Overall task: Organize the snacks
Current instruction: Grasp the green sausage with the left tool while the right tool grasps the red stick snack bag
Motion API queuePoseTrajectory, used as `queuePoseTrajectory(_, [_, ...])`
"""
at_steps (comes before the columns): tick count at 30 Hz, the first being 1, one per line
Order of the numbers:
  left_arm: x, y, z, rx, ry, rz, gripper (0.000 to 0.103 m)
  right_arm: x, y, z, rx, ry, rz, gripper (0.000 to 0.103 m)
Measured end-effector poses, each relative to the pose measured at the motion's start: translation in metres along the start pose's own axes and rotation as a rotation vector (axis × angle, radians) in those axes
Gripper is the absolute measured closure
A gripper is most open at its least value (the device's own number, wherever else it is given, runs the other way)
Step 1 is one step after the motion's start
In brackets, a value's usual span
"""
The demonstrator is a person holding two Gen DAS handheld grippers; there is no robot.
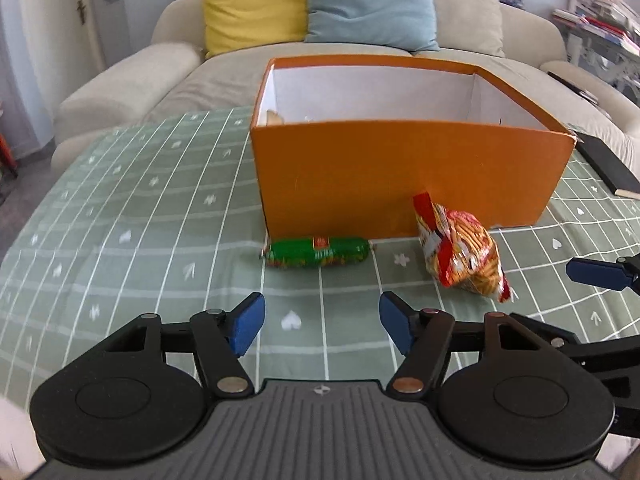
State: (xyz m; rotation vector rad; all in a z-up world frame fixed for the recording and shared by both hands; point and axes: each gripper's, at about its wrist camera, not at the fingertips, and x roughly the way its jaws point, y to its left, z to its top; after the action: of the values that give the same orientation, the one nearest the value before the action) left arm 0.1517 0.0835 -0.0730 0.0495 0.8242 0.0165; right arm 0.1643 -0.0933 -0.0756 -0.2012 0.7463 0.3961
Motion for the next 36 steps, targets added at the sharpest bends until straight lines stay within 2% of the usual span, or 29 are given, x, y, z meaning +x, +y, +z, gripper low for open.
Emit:
queuePoseTrajectory(12, [0.044, 0.010, 0.021, 0.126, -0.066, -0.058, 0.019, 0.037, 0.003, 0.017, -0.002, 0.047, 0.012, 0.030])
queuePoseTrajectory(17, [0.063, 0.027, 0.023, 0.060, -0.077, -0.073, 0.018, 0.051, 0.007, 0.019, -0.008, 0.076, 0.014, 0.030])
queuePoseTrajectory(21, [0.073, 0.028, 0.023, 0.050, -0.053, -0.099, 0.017, 0.060, 0.008, 0.020, -0.004, 0.093, 0.015, 0.032])
queuePoseTrajectory(24, [0.075, 0.028, 0.023, 0.042, -0.030, -0.145, 0.017, 0.063, 0.011, 0.020, -0.011, 0.099, -0.002, 0.045])
queuePoseTrajectory(29, [0.073, 0.023, 0.018, 0.070, 0.013, -0.160, 0.022, 0.060, 0.008, 0.018, -0.005, 0.096, -0.043, 0.070])
queuePoseTrajectory(36, [0.055, 0.018, 0.007, 0.063, 0.057, -0.267, 0.024, 0.042, -0.009, 0.008, 0.039, 0.076, -0.106, 0.075])
